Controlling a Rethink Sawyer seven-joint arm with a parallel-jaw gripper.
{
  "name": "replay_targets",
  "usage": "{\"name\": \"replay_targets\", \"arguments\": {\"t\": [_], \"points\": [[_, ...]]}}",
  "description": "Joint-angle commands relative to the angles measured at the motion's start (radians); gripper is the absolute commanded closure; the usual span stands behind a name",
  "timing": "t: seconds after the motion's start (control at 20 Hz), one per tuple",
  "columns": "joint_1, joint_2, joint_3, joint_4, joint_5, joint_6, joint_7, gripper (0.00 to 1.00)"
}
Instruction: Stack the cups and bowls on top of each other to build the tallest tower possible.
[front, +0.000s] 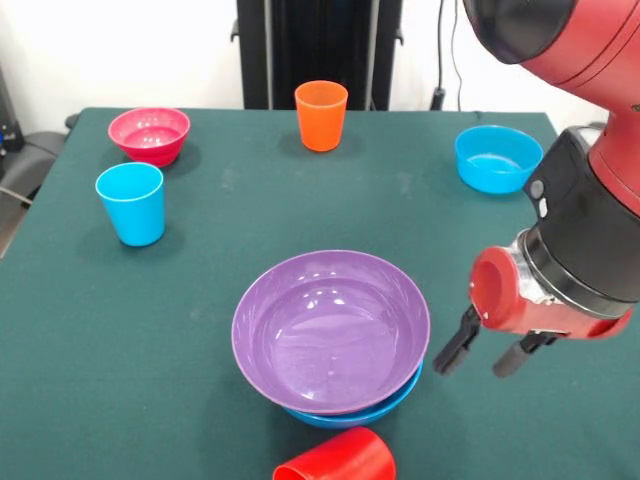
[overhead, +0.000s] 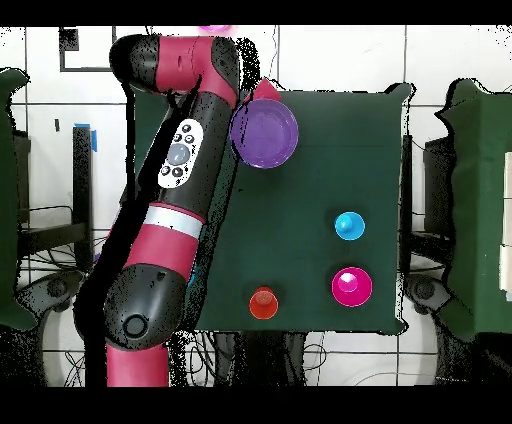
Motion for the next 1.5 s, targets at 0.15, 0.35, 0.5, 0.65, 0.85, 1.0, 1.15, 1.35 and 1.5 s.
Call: {"name": "replay_targets", "arguments": {"t": [0.15,0.35,0.5,0.65,0.85,1.0,1.15,1.35,1.5], "points": [[0.012,-0.065,0.267,0.099,0.039,0.052,0.154,0.0],[-0.015,-0.038,0.239,0.045,0.033,0.078,0.182,0.0],[-0.028,-0.018,0.209,0.027,0.02,0.096,0.198,0.0],[-0.032,-0.011,0.19,0.022,0.012,0.115,0.211,0.0],[-0.023,-0.019,0.19,0.042,-0.013,0.133,0.188,0.0],[-0.021,-0.018,0.188,0.057,-0.03,0.142,0.182,0.0],[0.0,-0.027,0.194,0.105,-0.063,0.14,0.172,0.0],[0.02,-0.026,0.198,0.145,-0.105,0.121,0.167,0.0],[0.034,-0.031,0.2,0.166,-0.134,0.129,0.147,0.0]]}}
